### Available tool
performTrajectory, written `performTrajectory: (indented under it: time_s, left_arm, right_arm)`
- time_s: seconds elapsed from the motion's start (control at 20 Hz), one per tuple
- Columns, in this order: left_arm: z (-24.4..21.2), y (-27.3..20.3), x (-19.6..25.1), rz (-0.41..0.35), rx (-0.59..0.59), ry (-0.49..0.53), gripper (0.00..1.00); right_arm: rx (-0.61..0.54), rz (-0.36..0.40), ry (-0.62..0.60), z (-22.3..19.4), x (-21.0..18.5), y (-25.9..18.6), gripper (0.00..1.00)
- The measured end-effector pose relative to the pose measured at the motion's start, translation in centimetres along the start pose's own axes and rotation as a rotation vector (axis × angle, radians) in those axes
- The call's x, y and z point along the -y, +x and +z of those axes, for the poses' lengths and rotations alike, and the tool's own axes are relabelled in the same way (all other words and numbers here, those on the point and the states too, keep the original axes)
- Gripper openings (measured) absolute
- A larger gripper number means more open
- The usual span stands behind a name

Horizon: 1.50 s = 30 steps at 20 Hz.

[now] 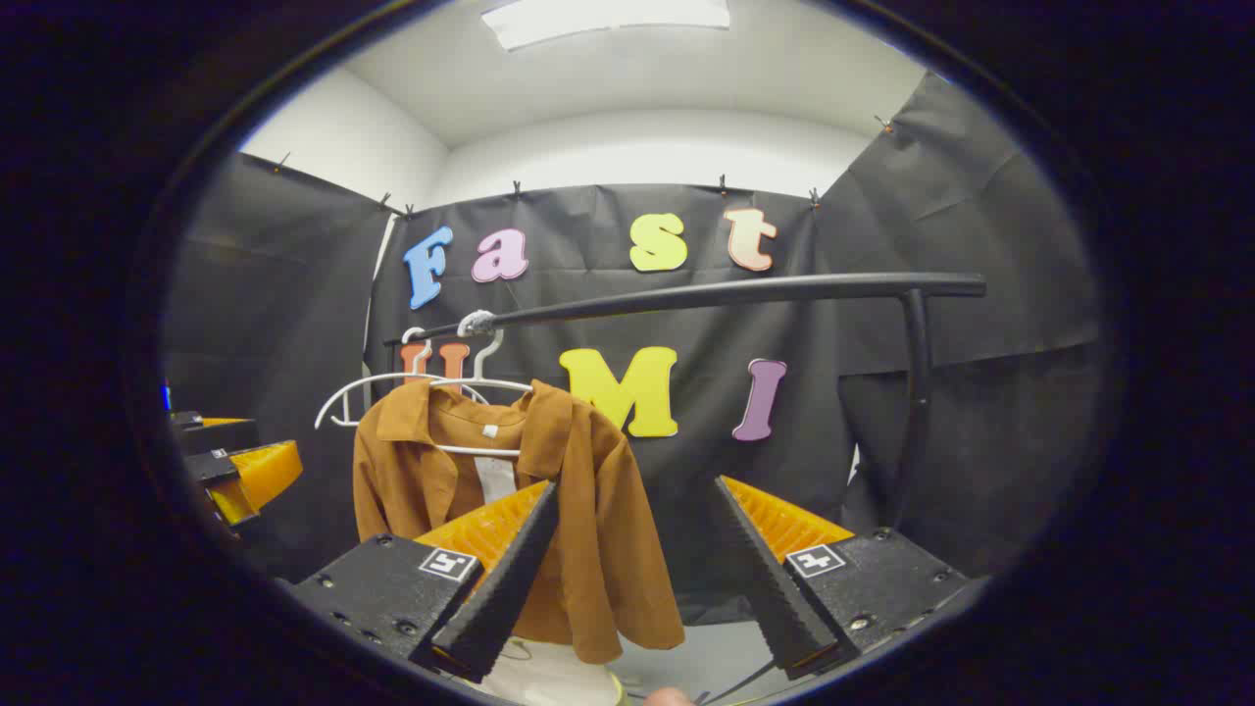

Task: Grasp the clothes on the hanger with both hands and then place them into the laundry hamper below.

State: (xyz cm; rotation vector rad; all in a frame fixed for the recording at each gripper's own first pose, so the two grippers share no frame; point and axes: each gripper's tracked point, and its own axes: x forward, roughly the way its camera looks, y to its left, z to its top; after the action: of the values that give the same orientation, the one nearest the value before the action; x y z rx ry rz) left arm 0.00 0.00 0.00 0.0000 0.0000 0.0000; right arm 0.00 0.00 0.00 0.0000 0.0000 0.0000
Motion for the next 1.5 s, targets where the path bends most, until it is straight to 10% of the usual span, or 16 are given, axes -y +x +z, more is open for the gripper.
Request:
performTrajectory:
  time_s: [0.65,1.5]
  left_arm:
    - [-0.9,0.8,-1.2,0.095,-0.022,-0.041,0.99]
    - [-8.2,10.6,4.2,-0.063,-0.125,-0.087,0.98]
  right_arm:
    - [0.010,0.115,-0.001,0.2,-2.4,2.6,1.00]
    - [-0.211,0.244,0.100,-9.0,-8.6,13.8,0.96]
